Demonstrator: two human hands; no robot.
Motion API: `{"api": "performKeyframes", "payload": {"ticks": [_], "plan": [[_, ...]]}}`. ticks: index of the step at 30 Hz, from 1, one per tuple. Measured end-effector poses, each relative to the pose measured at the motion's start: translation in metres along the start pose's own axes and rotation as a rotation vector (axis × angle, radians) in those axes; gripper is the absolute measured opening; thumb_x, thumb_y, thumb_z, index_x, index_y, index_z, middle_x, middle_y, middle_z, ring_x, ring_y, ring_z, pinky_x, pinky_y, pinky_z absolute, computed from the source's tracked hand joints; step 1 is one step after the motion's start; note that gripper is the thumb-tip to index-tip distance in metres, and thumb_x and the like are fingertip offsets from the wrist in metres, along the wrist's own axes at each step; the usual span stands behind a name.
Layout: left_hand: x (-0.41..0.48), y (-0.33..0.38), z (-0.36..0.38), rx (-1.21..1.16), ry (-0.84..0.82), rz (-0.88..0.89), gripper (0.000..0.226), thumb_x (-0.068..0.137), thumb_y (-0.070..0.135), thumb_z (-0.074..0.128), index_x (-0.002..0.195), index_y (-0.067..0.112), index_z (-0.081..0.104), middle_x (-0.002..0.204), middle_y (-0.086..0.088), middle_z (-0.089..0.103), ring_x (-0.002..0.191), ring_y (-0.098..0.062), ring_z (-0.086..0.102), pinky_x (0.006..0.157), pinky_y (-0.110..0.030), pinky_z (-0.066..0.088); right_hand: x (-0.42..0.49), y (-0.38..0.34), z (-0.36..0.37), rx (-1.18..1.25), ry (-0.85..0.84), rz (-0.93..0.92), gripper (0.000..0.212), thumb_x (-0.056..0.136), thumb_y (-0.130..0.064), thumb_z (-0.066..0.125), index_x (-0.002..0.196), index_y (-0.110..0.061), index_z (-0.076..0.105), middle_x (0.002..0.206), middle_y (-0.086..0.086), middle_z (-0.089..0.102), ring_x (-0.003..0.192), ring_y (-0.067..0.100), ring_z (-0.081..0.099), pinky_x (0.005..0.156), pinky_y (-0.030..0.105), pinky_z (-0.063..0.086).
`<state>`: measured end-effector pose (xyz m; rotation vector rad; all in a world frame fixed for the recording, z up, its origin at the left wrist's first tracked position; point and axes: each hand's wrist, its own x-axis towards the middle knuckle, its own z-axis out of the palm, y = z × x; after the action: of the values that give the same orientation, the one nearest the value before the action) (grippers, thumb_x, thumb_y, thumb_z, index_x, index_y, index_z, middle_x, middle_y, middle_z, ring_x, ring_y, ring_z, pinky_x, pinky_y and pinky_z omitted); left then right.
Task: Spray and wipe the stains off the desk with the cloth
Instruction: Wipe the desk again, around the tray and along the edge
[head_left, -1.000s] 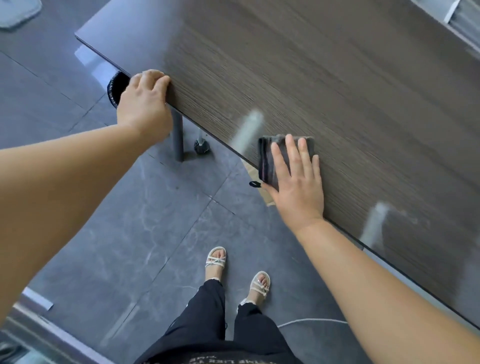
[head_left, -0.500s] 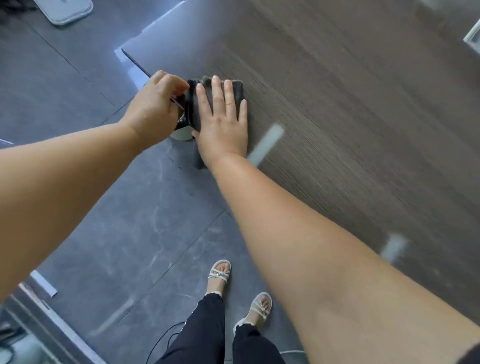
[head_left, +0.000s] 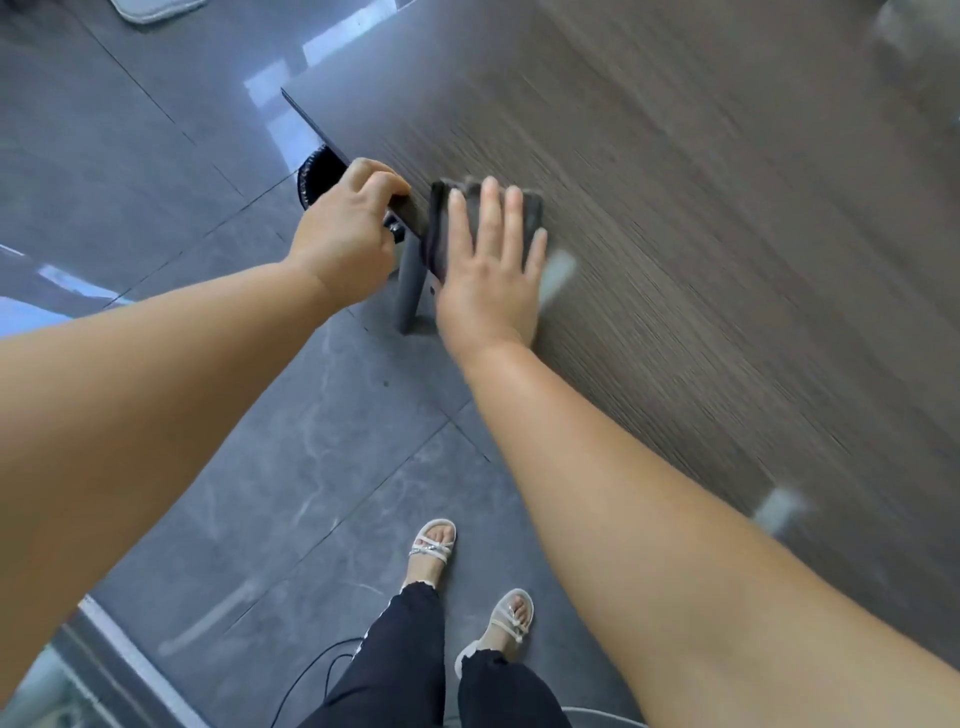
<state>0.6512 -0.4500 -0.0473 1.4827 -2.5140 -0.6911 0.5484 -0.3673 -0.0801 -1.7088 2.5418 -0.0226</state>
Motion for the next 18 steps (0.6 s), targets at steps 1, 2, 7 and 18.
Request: {"api": "performKeyframes", "payload": {"ticks": [1, 2, 7, 18], "plan": [[-0.001, 0.002, 0.001, -0.022, 0.003, -0.012, 0.045, 0.086, -0.002, 0.041, 0.129, 0.009, 0.049, 0.139, -0.005, 0.041, 0.113, -0.029, 0.05, 0.085, -0.034, 0.04, 0.01, -0.008, -0.001, -0.005, -0.038, -0.009, 0.065, 0.1, -0.032, 0.042, 0.153, -0.022, 0.005, 0.161, 0.009, 0.0, 0.147, 0.028, -0.002, 0.116, 0.052, 0.006], [-0.003, 0.004, 0.003, -0.051, 0.01, -0.023, 0.045, 0.086, -0.002, 0.041, 0.129, 0.008, 0.048, 0.139, -0.006, 0.04, 0.113, -0.028, 0.05, 0.084, -0.034, 0.04, 0.015, -0.013, -0.002, -0.011, -0.055, -0.017, 0.063, 0.102, -0.03, 0.036, 0.153, -0.023, -0.001, 0.161, 0.008, -0.006, 0.147, 0.027, -0.007, 0.116, 0.051, 0.003], [-0.021, 0.02, 0.021, -0.13, 0.047, -0.009, 0.045, 0.084, -0.002, 0.044, 0.13, -0.001, 0.044, 0.141, -0.013, 0.036, 0.131, -0.023, 0.038, 0.095, -0.029, 0.036, -0.002, 0.006, -0.006, -0.021, -0.036, -0.091, 0.063, 0.102, -0.023, 0.034, 0.152, -0.025, -0.004, 0.16, 0.005, -0.011, 0.147, 0.024, -0.009, 0.117, 0.047, 0.002], [-0.088, 0.083, 0.053, -0.037, -0.068, 0.132, 0.051, 0.086, 0.0, 0.042, 0.137, 0.004, 0.041, 0.142, -0.009, 0.039, 0.137, -0.025, 0.027, 0.112, -0.033, 0.027, -0.088, 0.085, -0.001, -0.035, -0.019, -0.048, 0.066, 0.101, -0.015, 0.036, 0.153, -0.025, -0.002, 0.161, 0.005, -0.009, 0.147, 0.025, -0.008, 0.117, 0.046, 0.003]]}}
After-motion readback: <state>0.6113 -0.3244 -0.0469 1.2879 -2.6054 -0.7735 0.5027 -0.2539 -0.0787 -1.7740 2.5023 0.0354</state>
